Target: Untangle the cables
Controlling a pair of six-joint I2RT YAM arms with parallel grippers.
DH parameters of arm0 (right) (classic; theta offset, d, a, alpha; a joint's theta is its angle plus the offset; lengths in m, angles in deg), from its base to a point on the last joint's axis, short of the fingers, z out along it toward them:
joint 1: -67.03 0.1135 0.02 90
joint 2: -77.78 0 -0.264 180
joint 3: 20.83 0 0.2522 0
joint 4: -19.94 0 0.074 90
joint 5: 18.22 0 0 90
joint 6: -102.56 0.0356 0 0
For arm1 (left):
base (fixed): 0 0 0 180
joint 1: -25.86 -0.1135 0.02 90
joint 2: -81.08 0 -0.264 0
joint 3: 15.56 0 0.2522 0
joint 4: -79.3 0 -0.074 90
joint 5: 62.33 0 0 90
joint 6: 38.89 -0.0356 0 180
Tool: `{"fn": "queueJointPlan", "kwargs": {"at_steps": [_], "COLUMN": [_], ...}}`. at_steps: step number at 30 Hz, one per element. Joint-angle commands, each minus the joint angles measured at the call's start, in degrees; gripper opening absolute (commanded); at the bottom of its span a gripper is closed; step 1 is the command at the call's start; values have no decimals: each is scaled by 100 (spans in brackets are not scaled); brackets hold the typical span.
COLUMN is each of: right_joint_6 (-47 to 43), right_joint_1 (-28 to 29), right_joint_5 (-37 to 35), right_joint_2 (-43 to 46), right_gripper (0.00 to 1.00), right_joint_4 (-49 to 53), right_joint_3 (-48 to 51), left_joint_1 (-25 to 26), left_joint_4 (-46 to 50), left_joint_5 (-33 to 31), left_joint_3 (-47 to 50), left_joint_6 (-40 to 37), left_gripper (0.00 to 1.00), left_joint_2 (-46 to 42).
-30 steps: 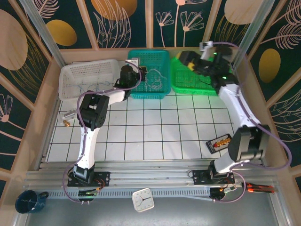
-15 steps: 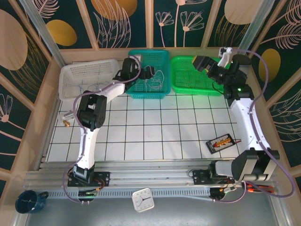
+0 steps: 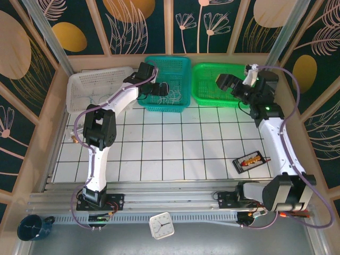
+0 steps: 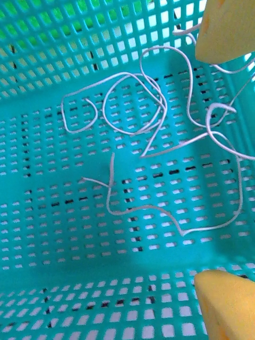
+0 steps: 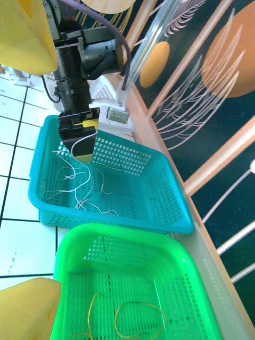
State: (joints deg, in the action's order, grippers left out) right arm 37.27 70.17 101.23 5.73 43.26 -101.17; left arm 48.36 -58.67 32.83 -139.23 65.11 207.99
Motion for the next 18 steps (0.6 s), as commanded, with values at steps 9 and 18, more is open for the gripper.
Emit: {"fn": "queueJointPlan", "kwargs": {"at_steps": [9, 18], "right_joint_6": [-638, -347], "right_joint_1": [1431, 1675], "right_joint_5": [-201, 338], "right_joint_2": [-2677, -4311], "right_gripper": [88, 76], "right_joint_4": [-695, -1243], "right_joint_3": [-1449, -2817], "left_joint_1": [26, 26], "left_joint_4": [1559, 1708], "left_joint_5": [-152, -109], "left_joint_3": [-1911, -2090], "left_joint_6": [-423, -477], "left_gripper": [99, 99], "left_joint_2": [769, 808]}}
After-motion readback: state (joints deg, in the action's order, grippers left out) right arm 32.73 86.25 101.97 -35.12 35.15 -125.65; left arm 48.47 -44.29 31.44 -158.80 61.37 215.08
